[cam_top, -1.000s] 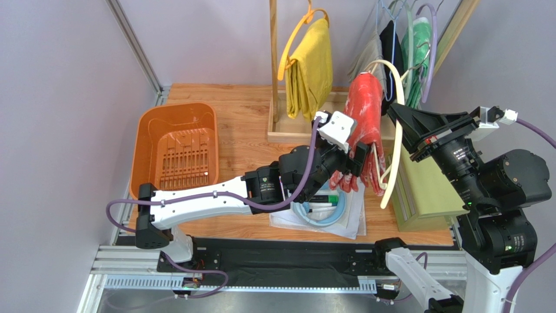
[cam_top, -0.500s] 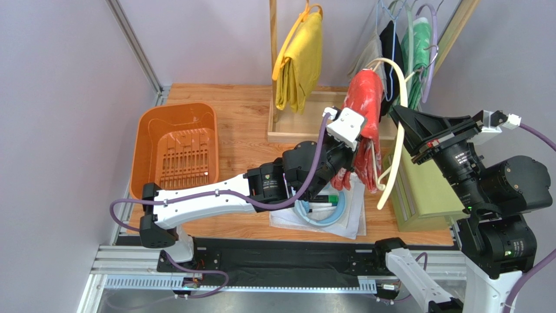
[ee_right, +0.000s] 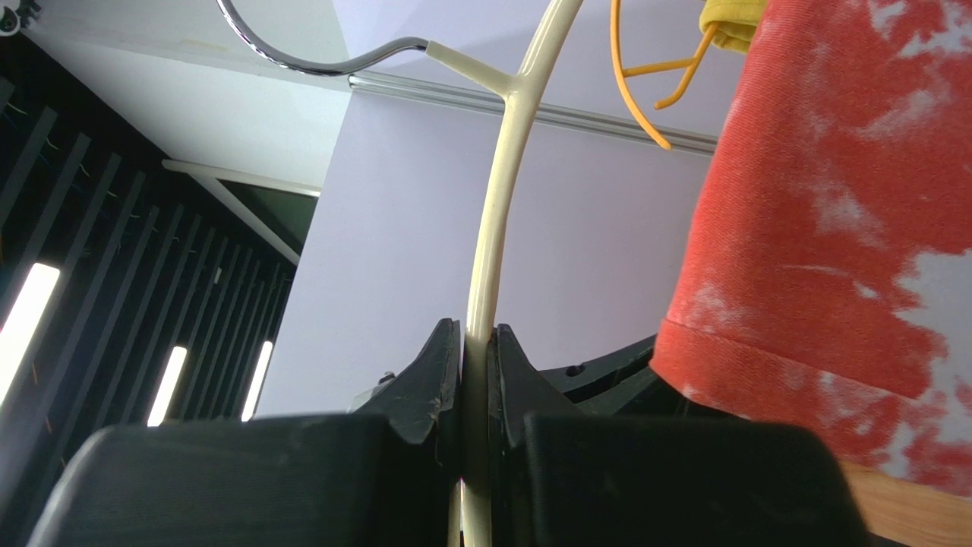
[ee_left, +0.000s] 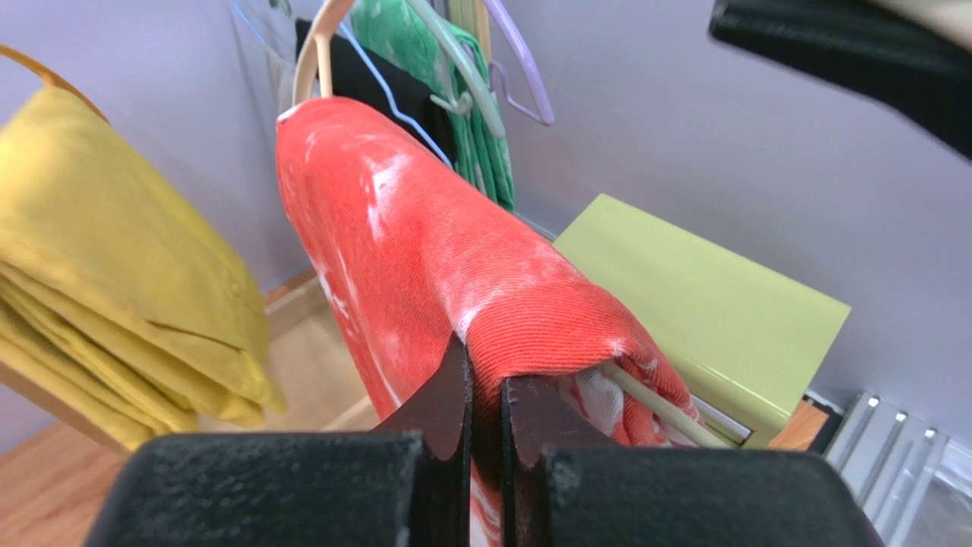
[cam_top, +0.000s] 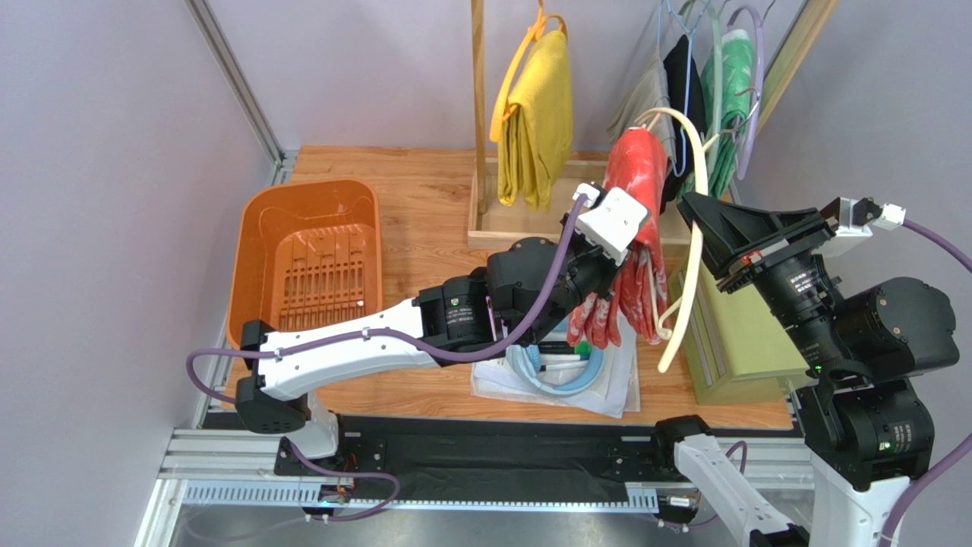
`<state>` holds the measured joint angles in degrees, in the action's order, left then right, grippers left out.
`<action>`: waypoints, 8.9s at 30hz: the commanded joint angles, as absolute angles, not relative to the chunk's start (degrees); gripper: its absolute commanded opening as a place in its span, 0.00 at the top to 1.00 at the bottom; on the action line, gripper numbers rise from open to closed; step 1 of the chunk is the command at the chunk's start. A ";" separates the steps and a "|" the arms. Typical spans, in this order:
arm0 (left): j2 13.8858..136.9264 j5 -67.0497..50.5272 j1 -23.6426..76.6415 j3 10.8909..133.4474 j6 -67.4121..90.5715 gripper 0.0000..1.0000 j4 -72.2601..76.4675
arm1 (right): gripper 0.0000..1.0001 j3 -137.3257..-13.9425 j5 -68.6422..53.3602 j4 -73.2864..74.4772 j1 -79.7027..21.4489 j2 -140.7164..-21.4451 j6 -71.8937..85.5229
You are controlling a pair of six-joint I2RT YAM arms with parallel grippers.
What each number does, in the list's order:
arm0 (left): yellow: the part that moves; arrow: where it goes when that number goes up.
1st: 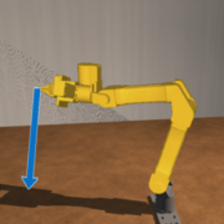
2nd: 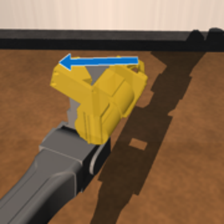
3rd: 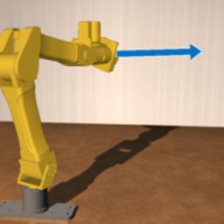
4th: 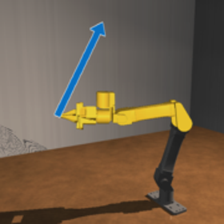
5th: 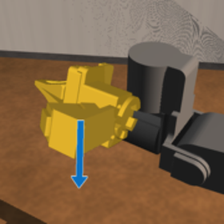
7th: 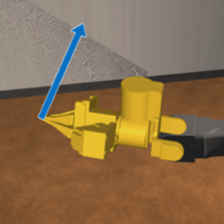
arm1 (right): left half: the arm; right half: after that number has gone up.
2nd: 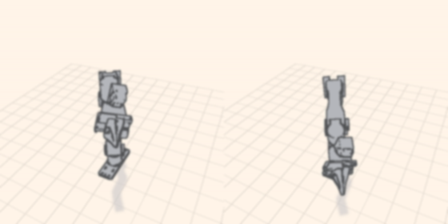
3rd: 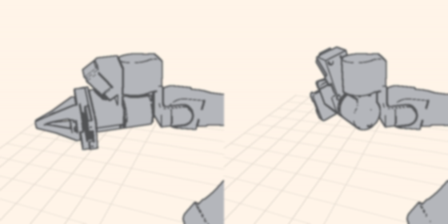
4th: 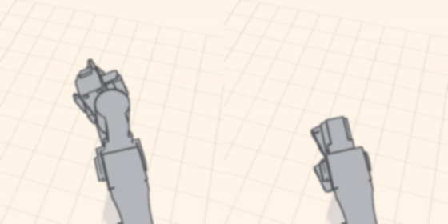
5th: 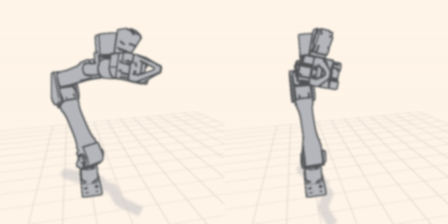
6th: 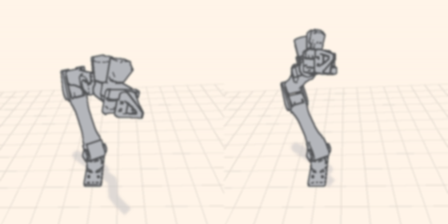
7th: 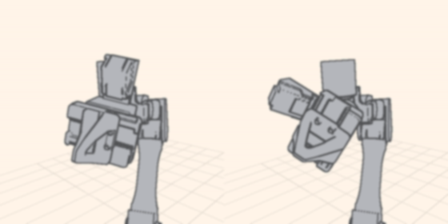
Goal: Remove the trousers from the hanger
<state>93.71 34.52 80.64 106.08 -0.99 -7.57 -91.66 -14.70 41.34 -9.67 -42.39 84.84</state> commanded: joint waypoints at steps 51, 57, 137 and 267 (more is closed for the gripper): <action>90.09 35.34 83.76 141.15 -26.99 1.00 -2.03 | 1.00 -69.26 -19.43 44.21 -9.76 -29.44 73.65; 81.06 28.48 83.67 127.81 -21.01 1.00 4.99 | 1.00 -66.90 -15.40 44.74 -9.76 -28.04 73.65; 50.19 59.41 31.29 90.19 -4.67 1.00 -42.53 | 1.00 -67.85 -21.79 37.01 -9.76 -34.10 54.84; 13.98 -32.17 15.56 59.85 42.71 0.35 -56.86 | 1.00 -122.17 -17.14 12.21 -9.84 -100.46 59.50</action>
<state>14.00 -32.14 15.73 57.32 40.86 -55.33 -118.98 -18.48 15.51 -9.67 -99.74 57.76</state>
